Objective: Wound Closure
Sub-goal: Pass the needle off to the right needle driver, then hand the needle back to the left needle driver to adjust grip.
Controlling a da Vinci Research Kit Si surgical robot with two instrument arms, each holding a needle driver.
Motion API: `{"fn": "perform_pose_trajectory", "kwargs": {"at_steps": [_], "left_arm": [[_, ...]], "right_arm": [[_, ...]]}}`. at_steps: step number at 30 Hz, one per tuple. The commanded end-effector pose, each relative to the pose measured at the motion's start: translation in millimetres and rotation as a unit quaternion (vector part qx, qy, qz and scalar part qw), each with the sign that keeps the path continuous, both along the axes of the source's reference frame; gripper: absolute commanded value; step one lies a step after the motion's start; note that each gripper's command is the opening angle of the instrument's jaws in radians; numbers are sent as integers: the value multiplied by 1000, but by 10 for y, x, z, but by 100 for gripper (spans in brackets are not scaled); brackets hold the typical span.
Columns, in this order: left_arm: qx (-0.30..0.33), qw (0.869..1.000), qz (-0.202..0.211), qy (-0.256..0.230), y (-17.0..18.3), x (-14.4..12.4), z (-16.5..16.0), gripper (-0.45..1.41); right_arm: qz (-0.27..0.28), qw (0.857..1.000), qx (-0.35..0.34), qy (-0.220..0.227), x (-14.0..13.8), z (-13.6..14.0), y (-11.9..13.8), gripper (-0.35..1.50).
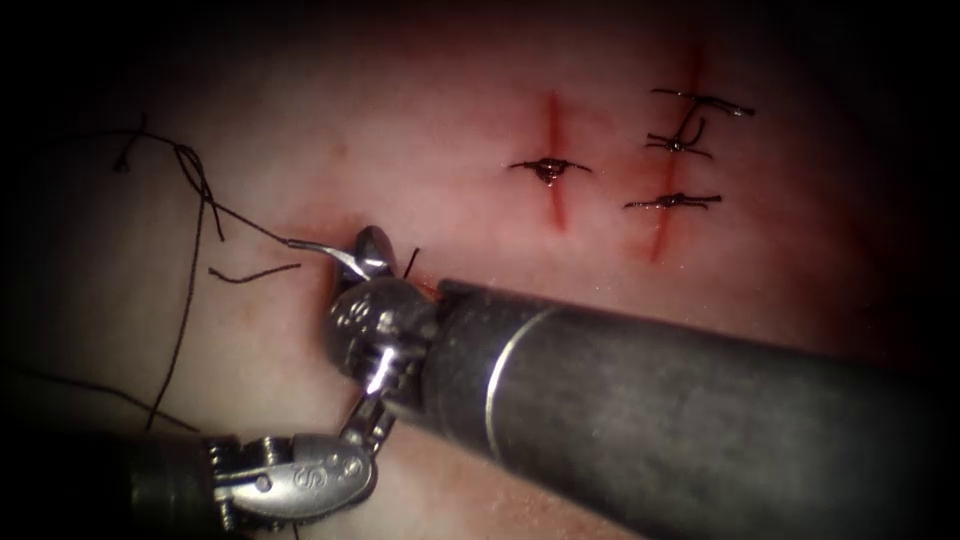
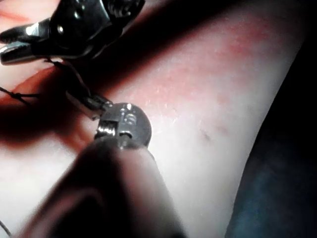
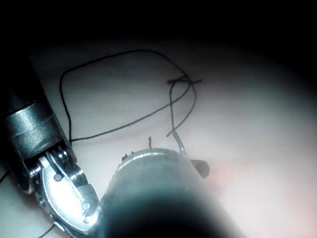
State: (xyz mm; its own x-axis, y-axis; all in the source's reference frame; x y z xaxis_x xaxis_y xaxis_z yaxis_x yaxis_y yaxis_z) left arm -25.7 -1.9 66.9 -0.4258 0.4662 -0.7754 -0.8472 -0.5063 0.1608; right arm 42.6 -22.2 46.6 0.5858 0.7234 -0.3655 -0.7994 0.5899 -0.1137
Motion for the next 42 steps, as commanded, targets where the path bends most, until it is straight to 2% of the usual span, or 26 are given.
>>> {"fn": "perform_pose_trajectory", "kwargs": {"at_steps": [1,2,3,5,6,7,8,10,11,13,15,17,21,24,25,26,31,32,33,34,35,36,37,38,39,42], "left_arm": [[-22,998,54,26,-2,-1,8,-8],[-33,995,75,51,0,0,10,-6],[-33,995,75,51,0,0,10,-6],[-55,989,106,89,1,3,13,-32],[-62,988,118,84,1,5,13,-35],[-66,987,126,76,1,6,13,-27],[-72,986,140,63,1,8,14,4],[-74,985,141,64,1,9,14,4],[-67,989,126,45,-1,11,14,36],[-60,992,111,25,-3,13,14,36],[-46,995,92,-12,-5,16,13,47],[-32,993,99,-48,-6,18,10,54],[-28,991,107,-78,-5,18,3,56],[0,986,105,-132,-2,15,-3,74],[24,979,114,-164,2,12,-7,83],[24,979,114,-164,2,12,-7,83],[88,940,139,-298,14,2,-17,86],[105,924,144,-338,21,-3,-18,86],[113,917,148,-353,25,-6,-17,86],[113,917,148,-353,25,-6,-17,86],[122,909,147,-371,29,-9,-17,86],[148,890,153,-403,36,-18,-17,83],[148,890,153,-403,36,-18,-17,83],[181,870,154,-432,41,-29,-19,83],[181,870,154,-432,41,-29,-19,83],[208,842,170,-467,48,-47,-21,83]], "right_arm": [[6,1000,5,20,8,-4,8,-35],[8,1000,5,23,8,-5,9,-35],[8,1000,5,23,8,-5,9,-35],[10,999,3,31,7,-8,9,-35],[9,999,2,34,7,-9,10,-35],[9,999,1,36,7,-10,10,-35],[9,999,-3,38,7,-11,10,-35],[9,999,-7,42,6,-12,10,-35],[7,999,-13,52,4,-13,11,-35],[4,998,-17,63,0,-15,14,-35],[0,997,-17,75,-6,-16,17,-35],[-24,996,-19,83,-17,-14,22,-35],[-66,993,-26,96,-33,-9,26,-35],[-98,987,-32,120,-54,-7,30,-35],[-114,982,-35,143,-70,-8,33,-35],[-114,982,-35,143,-70,-8,33,-35],[-144,965,-44,215,-103,-13,42,-35],[-138,957,-39,252,-115,-15,45,-35],[-137,952,-34,273,-120,-15,45,-35],[-137,952,-34,273,-120,-15,45,-35],[-135,945,-23,297,-125,-14,46,-35],[-134,934,-11,330,-132,-14,46,-35],[-134,934,-11,330,-132,-14,46,-35],[-129,921,-6,367,-139,-14,45,-35],[-129,921,-6,367,-139,-14,45,-35],[-128,899,-27,417,-149,-14,45,-35]]}}
